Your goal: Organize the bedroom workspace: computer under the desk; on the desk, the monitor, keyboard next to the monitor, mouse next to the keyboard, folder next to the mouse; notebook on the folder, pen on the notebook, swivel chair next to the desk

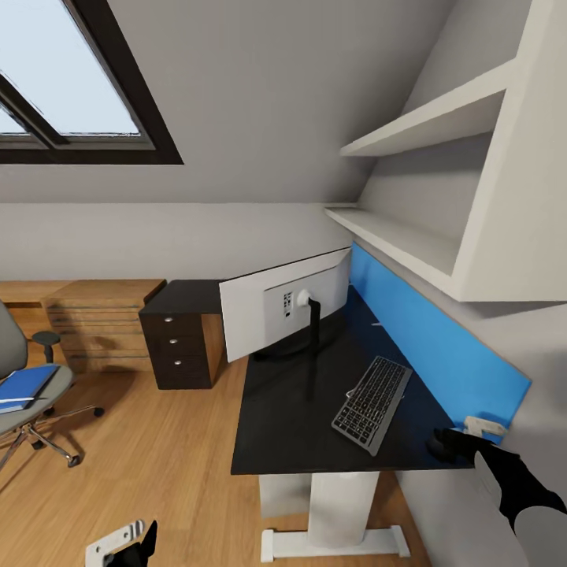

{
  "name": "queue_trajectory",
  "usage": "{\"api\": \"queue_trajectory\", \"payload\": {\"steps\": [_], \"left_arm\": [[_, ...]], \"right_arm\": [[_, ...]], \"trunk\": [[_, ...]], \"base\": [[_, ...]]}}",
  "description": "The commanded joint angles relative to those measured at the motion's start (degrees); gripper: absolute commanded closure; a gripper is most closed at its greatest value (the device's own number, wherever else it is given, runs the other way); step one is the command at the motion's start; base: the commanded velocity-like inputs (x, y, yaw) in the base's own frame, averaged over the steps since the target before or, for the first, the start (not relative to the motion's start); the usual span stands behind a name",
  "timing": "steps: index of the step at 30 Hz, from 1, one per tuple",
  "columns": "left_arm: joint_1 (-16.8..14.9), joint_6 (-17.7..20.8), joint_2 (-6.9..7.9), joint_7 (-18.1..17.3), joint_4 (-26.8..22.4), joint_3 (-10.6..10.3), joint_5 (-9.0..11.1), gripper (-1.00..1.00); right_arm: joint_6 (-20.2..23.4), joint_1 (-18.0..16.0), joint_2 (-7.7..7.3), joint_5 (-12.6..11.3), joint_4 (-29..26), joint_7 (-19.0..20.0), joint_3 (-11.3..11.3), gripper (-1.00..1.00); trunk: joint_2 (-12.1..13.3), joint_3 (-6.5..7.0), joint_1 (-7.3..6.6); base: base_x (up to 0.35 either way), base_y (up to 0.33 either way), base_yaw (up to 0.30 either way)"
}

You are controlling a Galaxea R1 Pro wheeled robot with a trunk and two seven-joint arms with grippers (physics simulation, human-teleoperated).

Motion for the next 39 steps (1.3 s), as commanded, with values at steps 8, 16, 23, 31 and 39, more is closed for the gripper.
{"api": "queue_trajectory", "payload": {"steps": [8,16,23,31,39], "left_arm": [[0.0,-2.9,-0.01,3.5,0.2,-0.2,0.8,-1.0],[0.0,-3.2,-0.02,3.7,0.2,-0.2,0.9,-1.0],[0.0,-3.2,-0.02,3.7,0.2,-0.2,0.9,-1.0],[0.0,-3.1,-0.01,3.7,0.3,-0.2,0.9,-1.0],[0.1,-3.1,-0.02,3.8,0.6,-0.2,0.9,-1.0]], "right_arm": [[0.1,0.0,0.1,-0.1,-0.6,0.2,-0.3,-1.0],[0.1,0.0,0.11,-0.1,-1.3,0.2,-0.3,-1.0],[0.1,0.0,0.11,-0.1,-1.4,0.2,-0.3,-1.0],[0.1,0.0,0.11,-0.1,-1.4,0.2,-0.3,-1.0],[0.1,0.0,0.11,-0.1,-1.3,0.2,-0.3,-1.0]], "trunk": [[-3.3,-1.53,1.78],[-6.5,-2.96,3.54],[-9.3,-4.22,5.08],[-12.5,-5.66,6.83],[-15.7,-7.09,8.59]], "base": [[0.0,0.0,0.0],[0.0,0.0,0.0],[0.0,0.0,0.0],[0.0,0.0,0.0],[0.0,0.0,0.0]]}}
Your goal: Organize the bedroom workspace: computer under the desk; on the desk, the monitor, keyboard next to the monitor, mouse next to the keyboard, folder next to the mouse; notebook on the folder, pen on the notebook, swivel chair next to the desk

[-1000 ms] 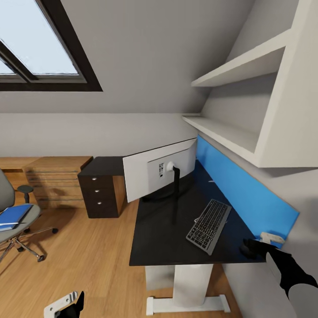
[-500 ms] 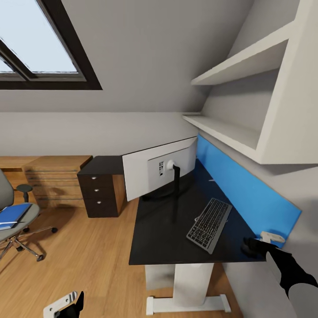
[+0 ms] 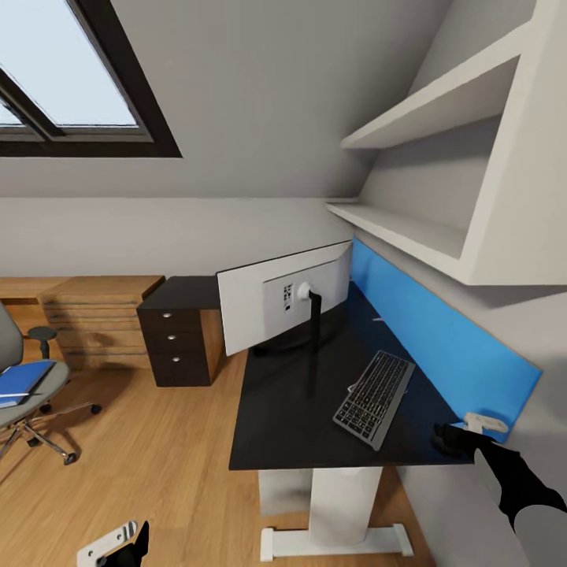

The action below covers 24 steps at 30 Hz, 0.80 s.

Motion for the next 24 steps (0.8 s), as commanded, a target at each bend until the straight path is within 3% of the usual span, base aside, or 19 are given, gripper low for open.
{"api": "queue_trajectory", "payload": {"steps": [1,13,18,24], "left_arm": [[0.0,-0.4,0.08,0.3,0.0,-0.2,0.6,-1.0],[0.0,-0.4,0.0,0.4,0.2,-0.2,0.6,-1.0],[0.0,-0.4,-0.01,0.5,0.9,-0.2,0.6,-1.0],[0.0,-0.4,-0.01,0.5,1.0,-0.2,0.6,-1.0]], "right_arm": [[0.3,0.0,0.03,-0.1,-0.1,0.3,-0.3,-1.0],[0.3,0.0,0.03,-0.1,0.0,-0.4,-0.3,-1.0],[-1.8,0.0,0.1,0.0,0.3,-4.3,-0.2,-1.0],[-2.1,0.0,0.11,-0.1,0.4,-5.2,-0.2,-1.0]], "trunk": [[-0.5,-0.25,0.24],[-5.3,-2.4,2.87],[-7.3,-3.3,3.97],[-9.7,-4.38,5.29]], "base": [[0.0,0.0,0.0],[0.0,0.0,0.0],[0.0,0.0,0.0],[0.0,0.0,0.0]]}}
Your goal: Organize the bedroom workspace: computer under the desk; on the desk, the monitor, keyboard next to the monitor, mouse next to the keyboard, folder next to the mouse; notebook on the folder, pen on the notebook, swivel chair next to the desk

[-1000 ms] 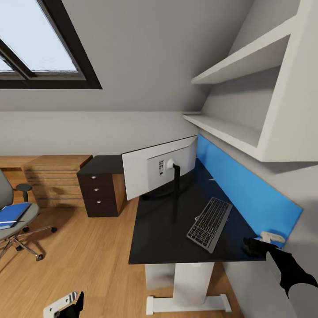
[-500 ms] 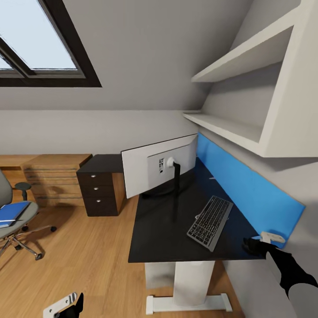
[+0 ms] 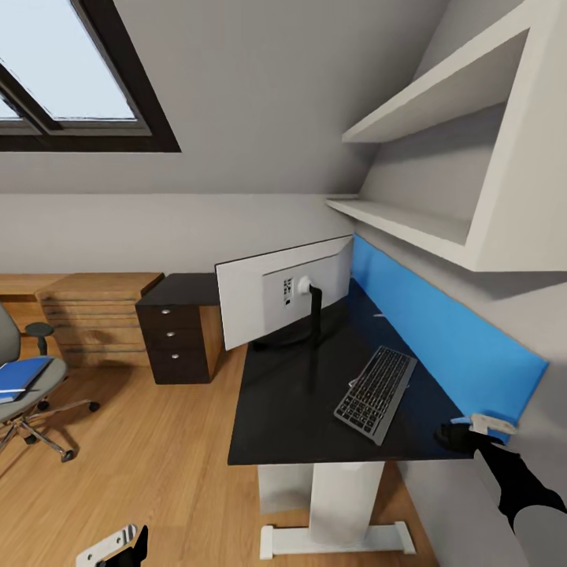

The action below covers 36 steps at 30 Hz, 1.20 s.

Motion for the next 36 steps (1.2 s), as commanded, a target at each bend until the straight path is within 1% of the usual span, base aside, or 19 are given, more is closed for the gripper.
{"api": "queue_trajectory", "payload": {"steps": [1,2,15,22,36], "left_arm": [[0.0,-0.4,0.08,0.3,0.0,-0.2,0.6,-1.0],[0.0,-0.4,0.08,0.3,0.0,-0.2,0.6,-1.0],[0.0,-0.5,0.08,0.4,2.0,-0.1,0.4,-1.0],[0.0,-0.5,0.09,0.4,2.7,-0.1,0.4,-1.0],[0.0,-0.5,0.08,0.5,2.9,-0.1,0.4,-1.0]], "right_arm": [[0.3,0.0,0.02,-0.2,-0.1,-0.1,-0.1,-1.0],[0.3,0.0,0.02,-0.2,-0.1,-0.2,-0.1,-1.0],[0.5,0.0,0.02,-0.1,0.1,-0.3,0.0,-1.0],[0.8,0.0,-0.08,-0.2,2.5,-0.4,-0.1,-1.0],[3.0,0.0,-0.17,-0.2,2.7,-0.4,-0.1,-1.0]], "trunk": [[-0.5,-0.24,0.23],[-0.9,-0.42,0.45],[-0.9,-0.42,0.45],[-0.9,-0.42,0.45],[-0.9,-0.42,0.45]], "base": [[0.0,0.0,0.0],[0.0,0.0,0.0],[0.004,0.0,0.0],[0.177,0.0,0.0],[0.094,0.0,0.0]]}}
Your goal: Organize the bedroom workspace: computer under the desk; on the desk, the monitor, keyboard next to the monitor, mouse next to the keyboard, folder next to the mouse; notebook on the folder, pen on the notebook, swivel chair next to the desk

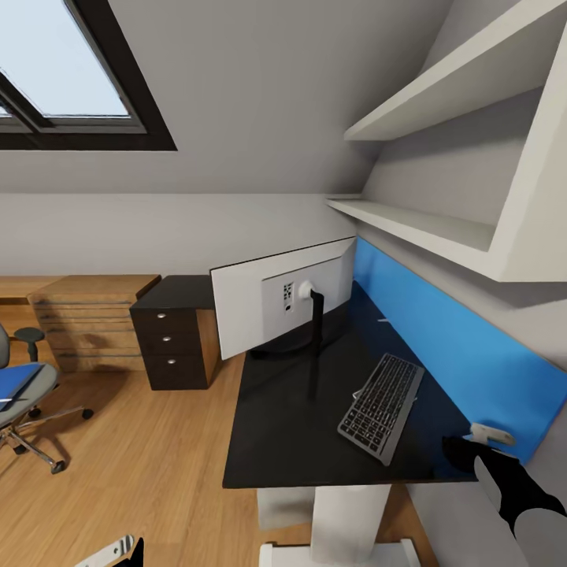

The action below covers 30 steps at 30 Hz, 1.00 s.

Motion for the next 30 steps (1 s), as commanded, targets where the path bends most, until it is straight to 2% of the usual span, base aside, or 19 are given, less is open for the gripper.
{"api": "queue_trajectory", "payload": {"steps": [1,18,24,30], "left_arm": [[0.0,-0.4,0.08,0.3,0.0,-0.2,0.6,-1.0],[0.0,-0.4,0.09,0.3,-0.1,-0.2,0.6,-1.0],[0.0,-0.4,0.08,0.3,-0.2,-0.2,0.7,-1.0],[0.0,-0.4,0.08,0.3,-0.2,-0.2,0.7,-1.0]], "right_arm": [[0.5,0.0,-0.01,-0.2,-0.1,-0.1,-0.1,-1.0],[4.9,0.0,-0.21,-0.3,-0.1,-0.1,-0.3,-1.0],[6.2,-0.1,-0.31,-0.2,0.3,-0.8,-2.6,-1.0],[7.1,-0.1,-0.32,-0.3,0.3,-2.9,-3.2,-1.0]], "trunk": [[0.0,-0.05,0.01],[0.0,-0.05,0.01],[0.0,-0.05,0.01],[0.0,-0.05,0.01]], "base": [[0.021,0.0,0.0],[0.063,0.0,0.0],[0.003,0.0,0.0],[0.0,0.0,0.0]]}}
